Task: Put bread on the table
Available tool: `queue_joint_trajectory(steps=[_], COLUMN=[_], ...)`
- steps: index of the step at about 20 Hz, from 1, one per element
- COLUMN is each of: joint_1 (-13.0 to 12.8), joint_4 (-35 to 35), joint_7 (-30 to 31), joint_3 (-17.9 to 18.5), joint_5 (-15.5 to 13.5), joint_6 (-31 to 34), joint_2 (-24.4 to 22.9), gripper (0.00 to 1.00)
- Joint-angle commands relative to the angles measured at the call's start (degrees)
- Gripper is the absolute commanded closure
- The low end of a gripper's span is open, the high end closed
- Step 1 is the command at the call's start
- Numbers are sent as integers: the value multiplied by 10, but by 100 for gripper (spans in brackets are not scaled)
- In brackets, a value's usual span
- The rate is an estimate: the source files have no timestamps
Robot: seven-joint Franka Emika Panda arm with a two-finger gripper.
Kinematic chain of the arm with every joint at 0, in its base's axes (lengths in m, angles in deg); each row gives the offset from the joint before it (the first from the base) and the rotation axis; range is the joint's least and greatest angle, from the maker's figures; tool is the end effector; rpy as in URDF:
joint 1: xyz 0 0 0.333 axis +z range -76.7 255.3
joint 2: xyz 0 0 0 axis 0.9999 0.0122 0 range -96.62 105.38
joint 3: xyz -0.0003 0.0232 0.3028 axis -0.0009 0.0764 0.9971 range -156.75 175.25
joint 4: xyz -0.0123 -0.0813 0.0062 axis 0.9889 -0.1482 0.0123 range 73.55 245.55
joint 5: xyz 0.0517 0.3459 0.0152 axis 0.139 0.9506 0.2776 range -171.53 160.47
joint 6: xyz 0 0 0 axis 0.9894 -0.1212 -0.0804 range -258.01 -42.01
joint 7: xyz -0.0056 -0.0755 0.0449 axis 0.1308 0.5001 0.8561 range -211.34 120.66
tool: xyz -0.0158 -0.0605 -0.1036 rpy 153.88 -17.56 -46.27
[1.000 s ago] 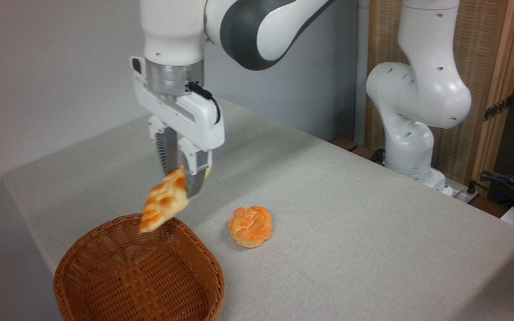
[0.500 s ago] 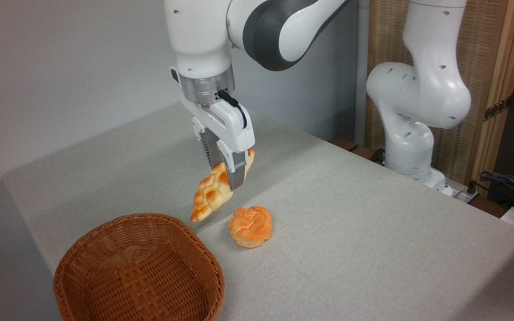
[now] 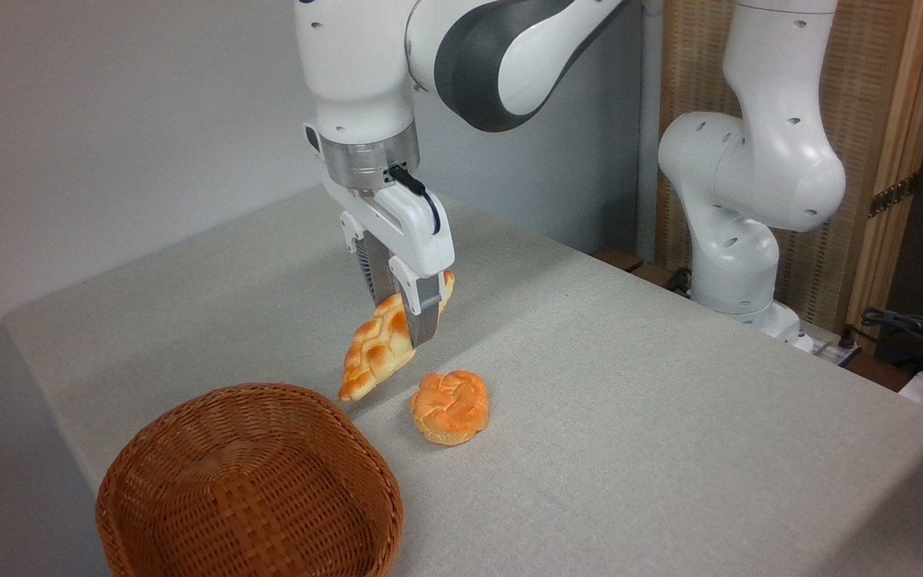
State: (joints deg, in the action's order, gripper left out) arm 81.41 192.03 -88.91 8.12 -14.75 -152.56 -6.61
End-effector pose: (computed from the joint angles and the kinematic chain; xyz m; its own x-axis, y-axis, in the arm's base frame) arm 0.4464 -0.0849 0.4760 0.6536 -0.7533 0.0728 -0.7550 -0.6424 0.1313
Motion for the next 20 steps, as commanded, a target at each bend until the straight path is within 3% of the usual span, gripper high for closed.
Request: queue_joint_trajectory(steps=[1, 8, 15, 18, 20], joint_1=[-4, -4, -1, 2, 3], joint_4=[-4, -22, -112, -123, -124], joint_7=[-6, -6, 49, 56, 58], joint_3=[5, 6, 6, 9, 22], joint_5=[2, 4, 6, 38, 40], joint_6=[-16, -15, 24, 46, 48], joint_2=[2, 0, -8, -7, -7], gripper=[0, 0, 0, 0, 0])
